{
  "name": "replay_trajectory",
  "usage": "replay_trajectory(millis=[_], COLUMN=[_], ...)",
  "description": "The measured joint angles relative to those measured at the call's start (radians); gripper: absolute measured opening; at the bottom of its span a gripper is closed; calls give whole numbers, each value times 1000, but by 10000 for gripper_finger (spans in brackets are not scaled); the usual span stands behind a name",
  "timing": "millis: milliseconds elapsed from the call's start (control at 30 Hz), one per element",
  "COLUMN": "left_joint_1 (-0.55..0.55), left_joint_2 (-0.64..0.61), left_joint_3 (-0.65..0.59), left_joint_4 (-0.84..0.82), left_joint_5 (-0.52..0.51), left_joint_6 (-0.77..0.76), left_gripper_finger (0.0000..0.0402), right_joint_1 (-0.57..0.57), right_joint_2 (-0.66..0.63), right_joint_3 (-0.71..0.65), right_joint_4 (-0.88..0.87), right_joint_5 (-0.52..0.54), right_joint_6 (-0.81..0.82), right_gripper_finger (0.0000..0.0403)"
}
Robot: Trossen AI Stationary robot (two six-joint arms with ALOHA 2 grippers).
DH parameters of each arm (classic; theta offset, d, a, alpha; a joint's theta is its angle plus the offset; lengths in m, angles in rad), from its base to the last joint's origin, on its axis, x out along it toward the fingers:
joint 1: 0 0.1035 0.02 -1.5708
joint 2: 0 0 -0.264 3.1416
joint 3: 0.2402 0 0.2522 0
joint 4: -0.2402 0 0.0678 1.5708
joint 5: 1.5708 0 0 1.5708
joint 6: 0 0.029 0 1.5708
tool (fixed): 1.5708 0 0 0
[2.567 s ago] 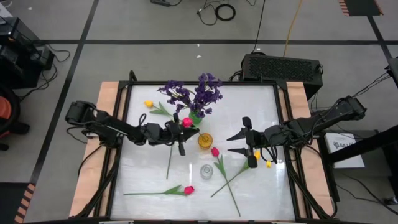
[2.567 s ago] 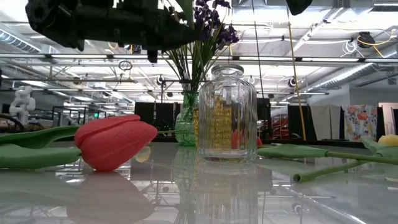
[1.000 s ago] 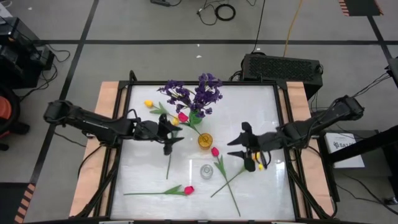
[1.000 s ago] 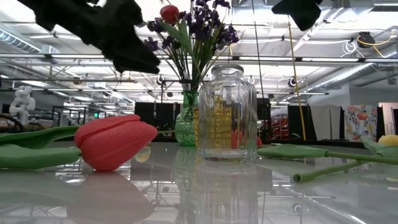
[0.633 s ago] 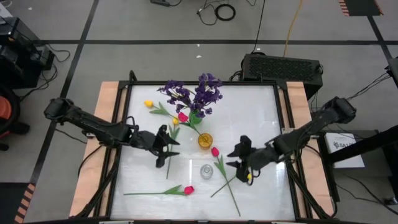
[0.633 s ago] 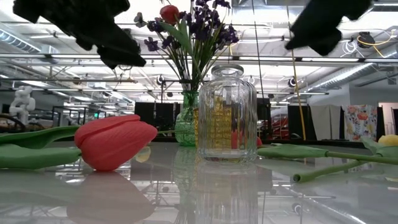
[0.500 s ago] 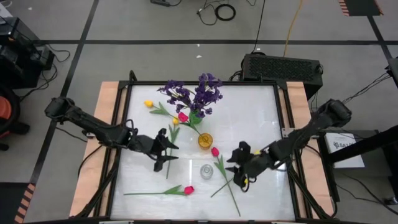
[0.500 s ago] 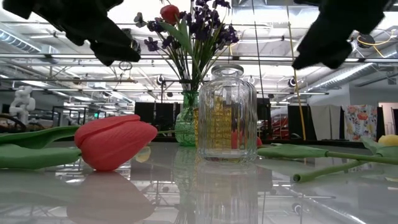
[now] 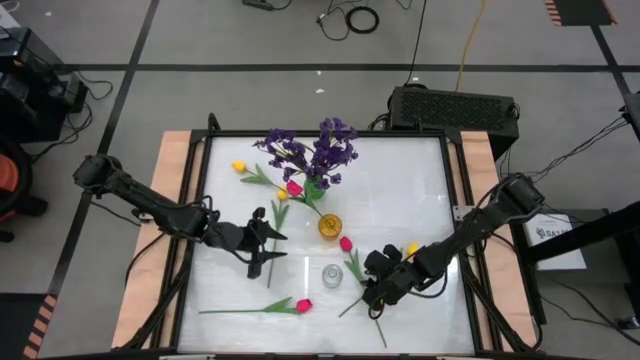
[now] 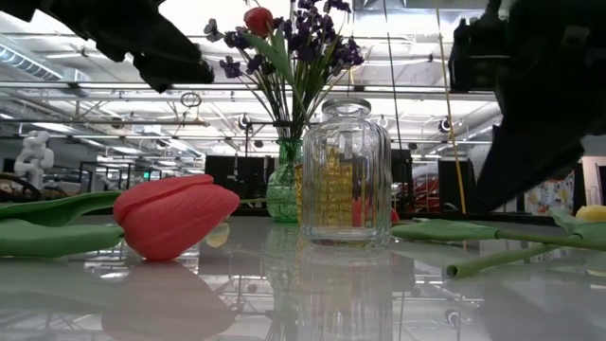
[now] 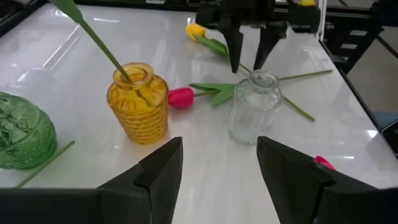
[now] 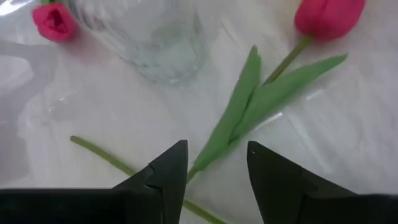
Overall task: Sort flowers into vase by color
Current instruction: Put the right pink flower into the yellow vase
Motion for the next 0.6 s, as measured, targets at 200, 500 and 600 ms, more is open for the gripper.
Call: replay_trajectory(millis=[200,500,600], left_joint_1=[-1,-1,-1], left_joint_2=[0,0,0], left_joint_3=[0,0,0], left_joint_4=[5,3,2], left_joint_5=[-3,-3,-3], left_joint_6=[0,-2,0], left_gripper_finger=[212,212,212], right_joint_1=[5,-2,-3], right_joint_2=[53,196,232], right_joint_3=[35,282,337], right_joint_4=[17,-373,-460], right_joint_5=[-3,25,32], right_joint_6=[26,79,102], right_gripper_finger=[158,157,157])
